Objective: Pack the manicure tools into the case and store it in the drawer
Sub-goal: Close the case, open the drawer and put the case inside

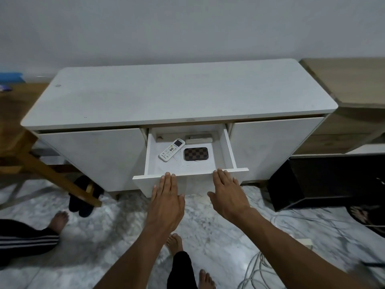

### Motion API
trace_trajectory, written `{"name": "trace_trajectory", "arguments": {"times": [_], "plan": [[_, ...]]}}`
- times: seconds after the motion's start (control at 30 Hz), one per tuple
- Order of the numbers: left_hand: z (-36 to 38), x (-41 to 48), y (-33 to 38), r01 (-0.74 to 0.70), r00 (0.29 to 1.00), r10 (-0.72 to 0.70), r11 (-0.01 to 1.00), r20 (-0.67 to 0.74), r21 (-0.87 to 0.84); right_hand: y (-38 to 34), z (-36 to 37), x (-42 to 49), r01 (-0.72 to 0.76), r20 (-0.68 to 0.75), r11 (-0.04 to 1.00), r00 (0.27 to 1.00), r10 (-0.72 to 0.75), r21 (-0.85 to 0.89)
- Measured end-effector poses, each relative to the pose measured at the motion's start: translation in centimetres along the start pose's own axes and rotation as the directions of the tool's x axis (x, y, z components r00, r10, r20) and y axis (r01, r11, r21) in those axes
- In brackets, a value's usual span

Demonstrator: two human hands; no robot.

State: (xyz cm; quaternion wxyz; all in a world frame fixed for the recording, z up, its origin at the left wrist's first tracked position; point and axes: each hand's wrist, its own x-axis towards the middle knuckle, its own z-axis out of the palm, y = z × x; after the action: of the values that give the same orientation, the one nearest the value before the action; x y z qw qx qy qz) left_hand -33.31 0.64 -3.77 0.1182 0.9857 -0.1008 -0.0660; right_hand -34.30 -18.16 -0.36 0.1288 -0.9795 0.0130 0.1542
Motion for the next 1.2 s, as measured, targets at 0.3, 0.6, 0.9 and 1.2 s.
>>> {"name": "trace_trajectory", "arguments": {"times": [0.3, 0.6, 0.9, 1.2], "plan": [[0.1, 1.7, -0.2, -0.002, 1.000, 0.001, 0.999, 0.002, 0.044, -0.1, -0.4, 1.8, -0.024, 0.000, 0.998, 1.000, 0.024, -0.053], [-0.9, 6.7, -0.8, -0.018, 0.999, 0.017, 1.000, 0.032, 0.021, -0.1, -2.1, 6.7, -0.013, 0.012, 0.998, 1.000, 0.014, -0.058], [-2.1, 13.2, -1.9, -0.066, 0.998, 0.066, 0.998, 0.011, -0.003, -0.3, -4.5, 12.4, -0.013, -0.041, 1.000, 0.999, 0.012, -0.018], [-1.9, 18.8, -2.7, -0.104, 0.994, 0.105, 0.994, -0.037, 0.035, -0.4, -6.2, 16.7, -0.037, -0.043, 0.999, 0.998, 0.036, -0.015]]}}
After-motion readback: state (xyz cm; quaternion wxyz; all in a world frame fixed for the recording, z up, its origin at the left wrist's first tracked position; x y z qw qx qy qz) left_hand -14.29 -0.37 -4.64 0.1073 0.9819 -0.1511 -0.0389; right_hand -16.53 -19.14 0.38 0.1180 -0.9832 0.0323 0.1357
